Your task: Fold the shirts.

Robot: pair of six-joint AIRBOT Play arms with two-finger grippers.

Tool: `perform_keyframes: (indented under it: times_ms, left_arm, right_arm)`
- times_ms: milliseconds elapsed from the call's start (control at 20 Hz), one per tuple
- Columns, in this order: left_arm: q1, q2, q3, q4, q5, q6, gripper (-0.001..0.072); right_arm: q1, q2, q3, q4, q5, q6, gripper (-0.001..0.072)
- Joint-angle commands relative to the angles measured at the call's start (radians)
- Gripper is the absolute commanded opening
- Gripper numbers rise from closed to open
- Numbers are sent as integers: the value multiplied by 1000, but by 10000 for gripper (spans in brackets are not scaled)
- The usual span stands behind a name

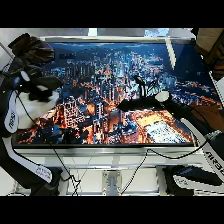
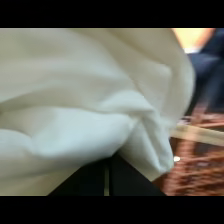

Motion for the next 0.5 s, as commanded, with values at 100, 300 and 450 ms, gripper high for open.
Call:
perform_keyframes:
  times_ms: [100,300,450]
  left_arm:
    - [-294,24,150,-405,13,164,9]
    - [-597,23,182,-441,50,164,9]
    - [-777,15,182,-457,49,163,9]
  right_arm:
    - [-110,5,1,-42,-48,-5,360]
    - [-241,11,1,-74,-31,-3,359]
    - [-322,17,1,-90,-4,-11,360]
